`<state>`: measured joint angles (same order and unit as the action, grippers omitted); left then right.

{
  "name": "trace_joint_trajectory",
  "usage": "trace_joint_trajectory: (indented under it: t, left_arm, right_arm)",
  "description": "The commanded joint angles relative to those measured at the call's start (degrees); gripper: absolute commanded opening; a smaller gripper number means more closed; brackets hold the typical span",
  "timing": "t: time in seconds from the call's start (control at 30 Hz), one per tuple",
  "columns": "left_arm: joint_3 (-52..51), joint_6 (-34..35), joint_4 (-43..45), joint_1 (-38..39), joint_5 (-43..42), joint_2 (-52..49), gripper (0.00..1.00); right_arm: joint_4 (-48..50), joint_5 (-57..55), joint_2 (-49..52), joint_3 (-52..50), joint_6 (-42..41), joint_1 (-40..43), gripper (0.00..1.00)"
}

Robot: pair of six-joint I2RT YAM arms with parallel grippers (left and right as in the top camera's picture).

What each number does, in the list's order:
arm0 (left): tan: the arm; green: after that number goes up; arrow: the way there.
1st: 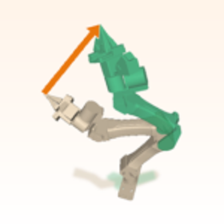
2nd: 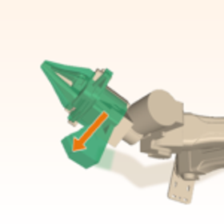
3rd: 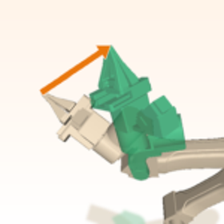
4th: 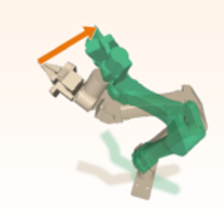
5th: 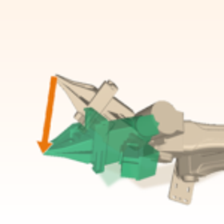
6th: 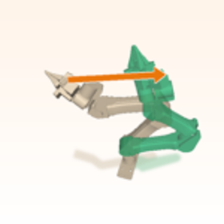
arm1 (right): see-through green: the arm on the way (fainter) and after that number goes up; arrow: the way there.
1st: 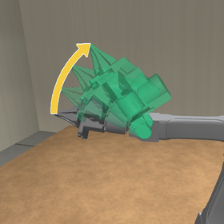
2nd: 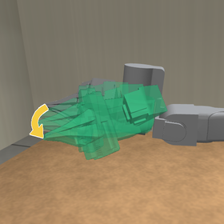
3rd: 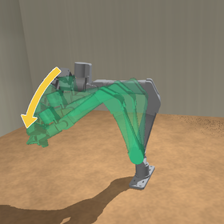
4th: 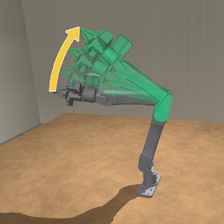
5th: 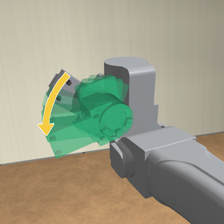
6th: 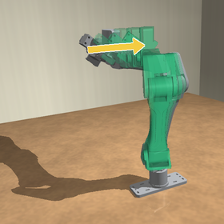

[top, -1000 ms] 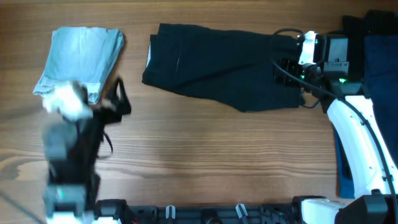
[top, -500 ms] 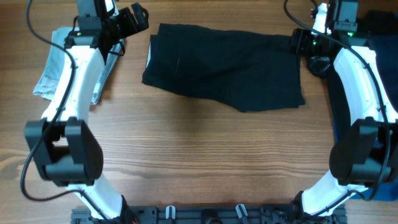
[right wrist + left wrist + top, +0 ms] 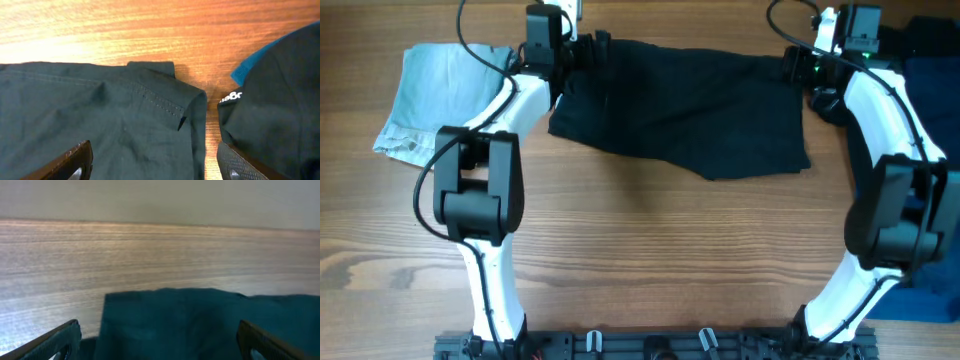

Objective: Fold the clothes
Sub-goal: 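Grasp the shorts' top corners with both grippers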

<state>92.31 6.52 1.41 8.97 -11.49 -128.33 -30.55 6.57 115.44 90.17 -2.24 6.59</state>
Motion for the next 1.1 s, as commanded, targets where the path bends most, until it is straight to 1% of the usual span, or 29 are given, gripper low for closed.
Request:
trace_joint_trajectory:
  t: [0.0,0.13,0.17,0.2,0.23,0.33,0.4,0.47,0.53,0.6,0.73,0.87,0.93,1.0,1.03,1.07]
  left_arm:
    - [0.7,-1.8,2.5,-0.8,2.6,-2.1,0.99]
    - [0.7,-1.9,5.3,-0.9,2.6,-4.6,0.99]
    - [0.7,-1.9,5.4,-0.9,2.6,-5.1,0.98]
    - [0.7,-1.8,5.5,-0.9,2.6,-5.5,0.95]
    - [0.7,-1.8,5.3,-0.9,2.6,-6.0,0.92]
    - [0.7,-1.8,5.3,-0.9,2.6,-6.8,0.92]
    - [0.7,-1.8,4.9,-0.9,2.6,-6.8,0.95]
    - [0.7,-1.8,4.5,-0.9,2.6,-6.8,0.96]
    - [0.7,-1.8,4.4,-0.9,2.6,-6.8,0.95]
    - [0.7,-1.8,4.3,-0.9,2.6,-6.8,0.91]
    - [0.7,-1.8,3.7,-0.9,2.4,-7.5,0.91]
    - [0.7,-1.8,4.0,-0.9,2.4,-9.2,0.91]
    - [0.7,-1.8,4.0,-0.9,2.3,-9.5,0.87]
    - [0.7,-1.8,4.3,-0.9,2.0,-8.9,0.89]
    - [0.7,-1.8,4.3,-0.9,1.9,-8.1,0.88]
    - [0.7,-1.8,4.2,-1.0,1.9,-7.2,0.87]
  right_arm:
    - [1.4,-0.1,2.0,0.8,0.7,0.0,0.80]
    - [1.6,-0.1,2.3,0.8,0.7,0.0,0.80]
    - [1.6,-0.1,2.3,0.8,0.7,0.0,0.80]
    - [1.6,-0.2,2.3,0.8,0.7,0.0,0.84]
    - [1.6,-0.1,2.3,0.8,0.7,0.0,0.85]
    - [1.6,-0.1,2.3,0.8,0.6,0.0,0.85]
    - [1.6,-0.1,2.3,0.8,0.6,0.0,0.86]
    - [1.6,-0.1,2.3,0.8,0.6,0.0,0.86]
    - [1.4,-0.1,2.3,0.8,0.5,0.0,0.90]
    - [1.4,-0.1,2.3,0.8,0.6,0.0,0.91]
    - [1.4,-0.1,2.3,0.8,0.5,0.0,0.92]
    - [1.4,-0.1,2.3,0.8,0.1,0.0,0.92]
    - [1.4,-0.1,2.3,0.8,0.1,0.0,0.92]
    - [1.1,-0.1,2.3,0.8,0.1,0.0,0.90]
    - [0.9,-0.1,2.3,0.8,0.1,0.0,0.85]
    - [0.9,-0.1,2.3,0.8,0.1,0.0,0.84]
